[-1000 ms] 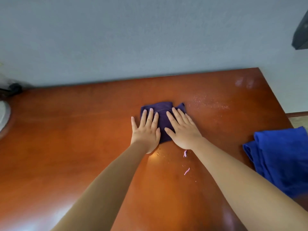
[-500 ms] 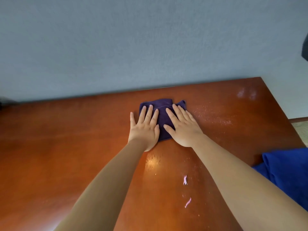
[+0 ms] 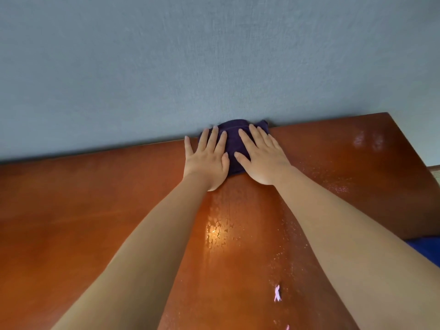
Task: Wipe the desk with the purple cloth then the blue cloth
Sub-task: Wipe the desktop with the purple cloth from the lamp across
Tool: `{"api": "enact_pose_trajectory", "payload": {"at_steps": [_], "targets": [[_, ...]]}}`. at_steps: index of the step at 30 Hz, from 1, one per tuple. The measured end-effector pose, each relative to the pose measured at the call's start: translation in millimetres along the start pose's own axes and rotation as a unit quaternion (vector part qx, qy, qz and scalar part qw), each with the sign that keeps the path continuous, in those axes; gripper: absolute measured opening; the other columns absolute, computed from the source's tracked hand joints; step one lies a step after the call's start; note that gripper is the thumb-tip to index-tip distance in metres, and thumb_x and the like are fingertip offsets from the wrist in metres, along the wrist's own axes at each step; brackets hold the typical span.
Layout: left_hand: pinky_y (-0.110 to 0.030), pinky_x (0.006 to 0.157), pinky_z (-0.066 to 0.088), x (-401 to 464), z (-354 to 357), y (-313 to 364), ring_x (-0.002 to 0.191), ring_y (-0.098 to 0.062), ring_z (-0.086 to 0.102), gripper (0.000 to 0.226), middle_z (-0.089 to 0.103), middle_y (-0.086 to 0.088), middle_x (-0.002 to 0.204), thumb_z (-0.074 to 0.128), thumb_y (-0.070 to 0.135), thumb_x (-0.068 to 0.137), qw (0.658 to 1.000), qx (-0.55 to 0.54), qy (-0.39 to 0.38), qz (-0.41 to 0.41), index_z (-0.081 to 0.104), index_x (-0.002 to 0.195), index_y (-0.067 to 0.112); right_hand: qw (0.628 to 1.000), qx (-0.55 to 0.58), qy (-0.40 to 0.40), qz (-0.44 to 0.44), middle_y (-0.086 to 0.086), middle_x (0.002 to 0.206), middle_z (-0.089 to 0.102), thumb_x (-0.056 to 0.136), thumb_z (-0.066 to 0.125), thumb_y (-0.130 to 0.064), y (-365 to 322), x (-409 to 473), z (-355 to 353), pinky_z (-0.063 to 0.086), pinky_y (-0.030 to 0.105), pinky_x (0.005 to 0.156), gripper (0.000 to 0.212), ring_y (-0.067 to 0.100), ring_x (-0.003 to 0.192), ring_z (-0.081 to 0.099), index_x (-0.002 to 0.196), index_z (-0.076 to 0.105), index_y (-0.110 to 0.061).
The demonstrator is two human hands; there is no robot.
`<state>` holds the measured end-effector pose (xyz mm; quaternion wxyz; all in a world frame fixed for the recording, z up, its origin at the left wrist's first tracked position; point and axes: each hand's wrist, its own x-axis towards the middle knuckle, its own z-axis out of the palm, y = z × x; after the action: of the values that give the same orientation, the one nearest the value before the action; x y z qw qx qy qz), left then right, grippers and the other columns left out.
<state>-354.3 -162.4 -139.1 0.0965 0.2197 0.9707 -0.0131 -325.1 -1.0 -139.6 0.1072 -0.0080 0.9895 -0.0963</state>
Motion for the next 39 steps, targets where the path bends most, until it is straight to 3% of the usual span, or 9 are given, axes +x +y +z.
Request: {"api": "enact_pose_trajectory", "payload": {"at_steps": [21,27,39], "targets": [[-0.057,0.116,-0.007,-161,29,45,0.145,-0.020,-0.022,0.056,-0.021,-0.001,0.159,0.004,0.040,0.101,0.999,0.001,-0.029,-0.024,-0.017,0.150,0.023,0.998,-0.003,-0.055,-0.009,0.001,0.159,-0.020,0.100,0.016,-0.054,-30,-152,34,-0.012,0.036,0.117,0.065,0.017,0.146,-0.018,0.152,-0.014,-0.028],[-0.057,0.115,-0.010,-134,24,26,0.146,-0.018,-0.019,0.057,-0.017,0.000,0.160,0.006,0.041,0.100,1.000,0.020,-0.007,0.018,-0.013,0.152,0.025,0.998,-0.011,-0.050,-0.025,0.002,0.160,-0.018,0.100,0.018,-0.056,-25,-128,27,-0.010,0.036,0.118,0.066,0.017,0.147,-0.016,0.152,-0.012,-0.028],[-0.054,0.117,-0.009,-34,8,-4,0.146,-0.018,-0.018,0.057,-0.016,-0.001,0.160,0.006,0.040,0.101,1.000,0.019,0.007,0.000,-0.011,0.152,0.023,1.000,-0.008,-0.012,-0.007,0.002,0.161,-0.014,0.100,0.019,-0.054,-19,-25,9,-0.007,0.037,0.120,0.065,0.016,0.147,-0.015,0.153,-0.008,-0.028]]}}
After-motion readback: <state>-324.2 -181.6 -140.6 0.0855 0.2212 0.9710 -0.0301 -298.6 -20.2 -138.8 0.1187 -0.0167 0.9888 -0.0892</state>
